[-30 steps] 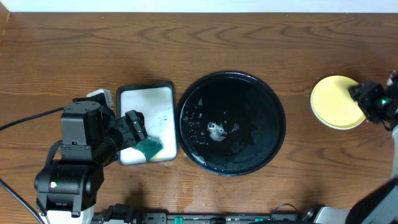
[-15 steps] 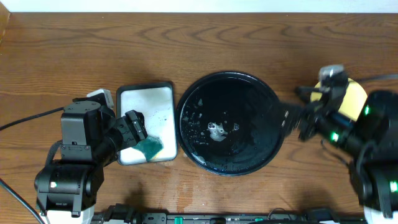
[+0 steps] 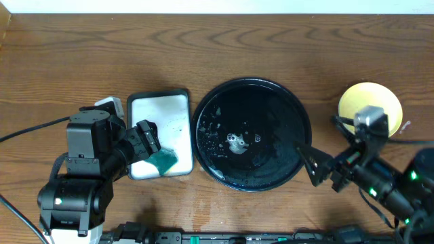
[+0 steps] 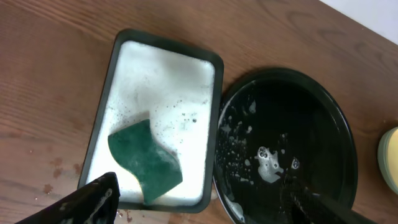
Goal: Clean dirty plates on tray and stack at the side
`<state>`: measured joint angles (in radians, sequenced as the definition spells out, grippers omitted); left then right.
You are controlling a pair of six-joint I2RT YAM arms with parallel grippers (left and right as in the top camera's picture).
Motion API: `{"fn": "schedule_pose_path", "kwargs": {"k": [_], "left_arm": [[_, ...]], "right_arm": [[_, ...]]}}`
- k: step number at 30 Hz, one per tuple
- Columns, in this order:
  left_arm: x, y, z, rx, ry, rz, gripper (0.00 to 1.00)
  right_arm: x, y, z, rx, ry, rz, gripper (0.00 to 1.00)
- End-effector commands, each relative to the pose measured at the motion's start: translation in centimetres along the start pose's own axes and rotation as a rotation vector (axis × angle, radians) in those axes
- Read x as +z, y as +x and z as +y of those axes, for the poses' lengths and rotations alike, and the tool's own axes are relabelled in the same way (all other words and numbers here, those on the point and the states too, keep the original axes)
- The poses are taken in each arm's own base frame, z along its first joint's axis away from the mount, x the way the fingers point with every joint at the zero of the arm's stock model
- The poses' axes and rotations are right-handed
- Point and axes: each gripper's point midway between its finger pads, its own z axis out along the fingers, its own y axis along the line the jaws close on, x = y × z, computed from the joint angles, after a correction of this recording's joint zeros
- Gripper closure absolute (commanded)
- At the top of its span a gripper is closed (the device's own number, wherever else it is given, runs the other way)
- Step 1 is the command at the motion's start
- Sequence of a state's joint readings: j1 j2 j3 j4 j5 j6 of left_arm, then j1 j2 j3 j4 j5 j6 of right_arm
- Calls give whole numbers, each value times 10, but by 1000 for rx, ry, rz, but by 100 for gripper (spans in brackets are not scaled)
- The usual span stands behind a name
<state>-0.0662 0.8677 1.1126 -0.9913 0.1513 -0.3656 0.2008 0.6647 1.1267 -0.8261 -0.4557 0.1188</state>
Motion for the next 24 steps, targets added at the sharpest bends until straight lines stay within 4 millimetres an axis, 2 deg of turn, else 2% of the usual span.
{"fn": "schedule_pose_path", "kwargs": {"k": [1, 5, 8, 12, 17, 24], "left_arm": [[-5, -5, -1, 4, 1, -18, 17], [-5, -5, -1, 4, 1, -18, 17], [-5, -5, -1, 4, 1, -18, 17], [-5, -5, -1, 4, 1, -18, 17], [-5, -5, -1, 4, 1, -18, 17], [-5, -5, -1, 4, 1, -18, 17]], "right_arm": [[-7, 4, -30, -79, 182, -22, 1], [2, 25, -62, -84, 307, -65, 1], [15, 58, -79, -87, 344, -83, 1], [26, 96, -92, -98, 352, -120, 1], [38, 127, -102, -124, 348, -211, 1], [50, 150, -111, -152, 338, -309, 1]]}}
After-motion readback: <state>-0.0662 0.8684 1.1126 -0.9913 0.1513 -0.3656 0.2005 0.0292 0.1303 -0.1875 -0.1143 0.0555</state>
